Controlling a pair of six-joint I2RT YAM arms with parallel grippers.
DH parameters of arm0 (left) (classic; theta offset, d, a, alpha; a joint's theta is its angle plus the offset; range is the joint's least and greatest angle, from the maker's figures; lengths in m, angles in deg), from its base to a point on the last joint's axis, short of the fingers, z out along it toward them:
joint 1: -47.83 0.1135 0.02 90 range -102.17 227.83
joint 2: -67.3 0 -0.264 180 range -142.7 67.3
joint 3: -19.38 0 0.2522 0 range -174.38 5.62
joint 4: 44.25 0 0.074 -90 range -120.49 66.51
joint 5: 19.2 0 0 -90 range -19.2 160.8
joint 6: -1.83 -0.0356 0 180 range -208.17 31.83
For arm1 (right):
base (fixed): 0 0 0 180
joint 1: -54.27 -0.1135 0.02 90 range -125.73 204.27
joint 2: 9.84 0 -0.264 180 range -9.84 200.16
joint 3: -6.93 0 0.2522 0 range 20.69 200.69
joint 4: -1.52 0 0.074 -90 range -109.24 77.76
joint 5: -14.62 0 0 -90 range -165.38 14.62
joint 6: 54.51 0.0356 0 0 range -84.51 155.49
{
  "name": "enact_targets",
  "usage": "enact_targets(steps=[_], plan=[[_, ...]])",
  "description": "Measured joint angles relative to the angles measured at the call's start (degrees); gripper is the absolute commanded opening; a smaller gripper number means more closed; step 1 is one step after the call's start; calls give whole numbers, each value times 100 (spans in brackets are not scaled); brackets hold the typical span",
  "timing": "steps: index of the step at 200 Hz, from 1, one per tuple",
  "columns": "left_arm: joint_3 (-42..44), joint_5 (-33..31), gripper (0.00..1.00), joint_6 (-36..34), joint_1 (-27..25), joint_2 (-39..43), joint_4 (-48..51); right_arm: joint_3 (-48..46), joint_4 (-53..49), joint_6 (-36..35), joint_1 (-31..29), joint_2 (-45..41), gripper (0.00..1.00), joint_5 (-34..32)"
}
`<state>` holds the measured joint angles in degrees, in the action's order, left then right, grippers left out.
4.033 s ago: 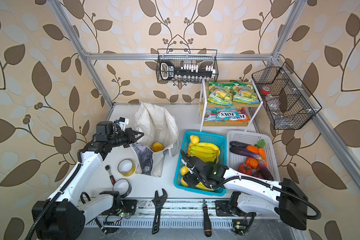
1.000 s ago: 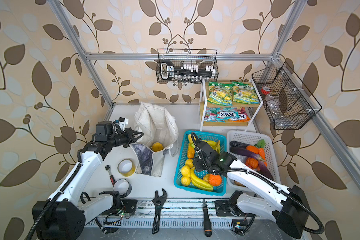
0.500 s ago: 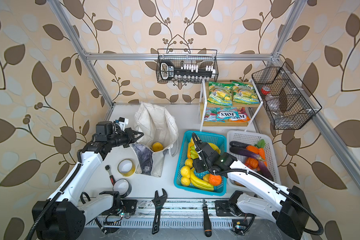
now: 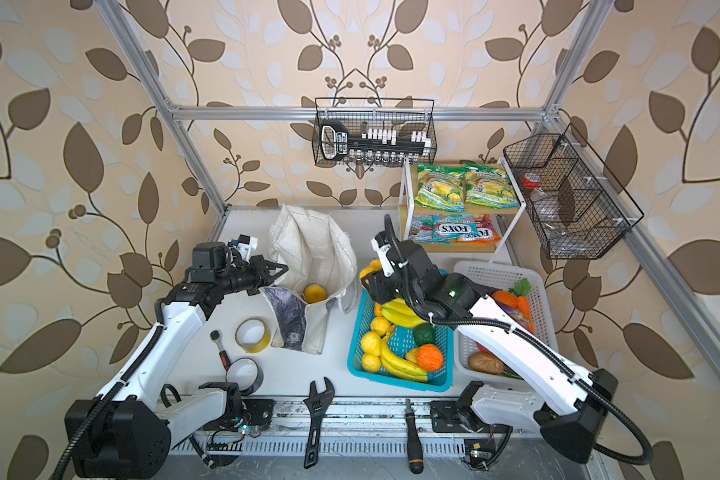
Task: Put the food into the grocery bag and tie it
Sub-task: 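Carry the yellow pear with the right gripper into the open tote bag, then release the pear in the bag and lift the right gripper out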
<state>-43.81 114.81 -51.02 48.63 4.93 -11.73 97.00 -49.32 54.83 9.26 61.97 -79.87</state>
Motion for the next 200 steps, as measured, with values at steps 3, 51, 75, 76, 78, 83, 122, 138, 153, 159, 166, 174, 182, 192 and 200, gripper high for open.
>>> enact_targets(steps=[3,51,75,76,78,83,122,138,153,159,166,174,182,192,200], plan=[[-7,-2,0,-2,0,0,9,149,37,-31,-50,140,47,11],[-225,24,0,-9,0,-103,175,2238,127,-356,-570,2240,46,221],[-249,59,0,-9,0,-118,221,2837,70,-533,-708,3141,46,356],[-251,59,0,-9,0,-118,223,2850,66,-538,-710,3165,46,367],[-256,59,0,-9,0,-118,229,2889,55,-546,-710,3230,46,387],[-267,59,0,-9,0,-120,245,2959,39,-562,-715,3381,46,411],[-452,48,0,-9,2,-166,376,3209,-94,-619,-647,4288,46,544],[-483,48,0,-9,0,-175,389,3209,-114,-632,-614,4583,46,605],[-481,46,0,-9,0,-181,398,3209,-133,-634,-597,4828,47,623],[-481,48,0,-11,0,-188,398,3204,-140,-634,-590,4916,48,623],[-481,48,0,-11,0,-197,398,3200,-144,-634,-584,5007,48,621],[-481,48,0,-9,0,-203,398,3189,-140,-632,-573,5080,49,623],[-481,50,0,-9,0,-212,396,3143,-125,-627,-566,5123,50,623],[-481,50,0,-9,0,-223,396,3056,-85,-601,-553,5128,51,627],[-481,48,0,-9,0,-227,396,3014,-44,-577,-542,5128,53,643]])
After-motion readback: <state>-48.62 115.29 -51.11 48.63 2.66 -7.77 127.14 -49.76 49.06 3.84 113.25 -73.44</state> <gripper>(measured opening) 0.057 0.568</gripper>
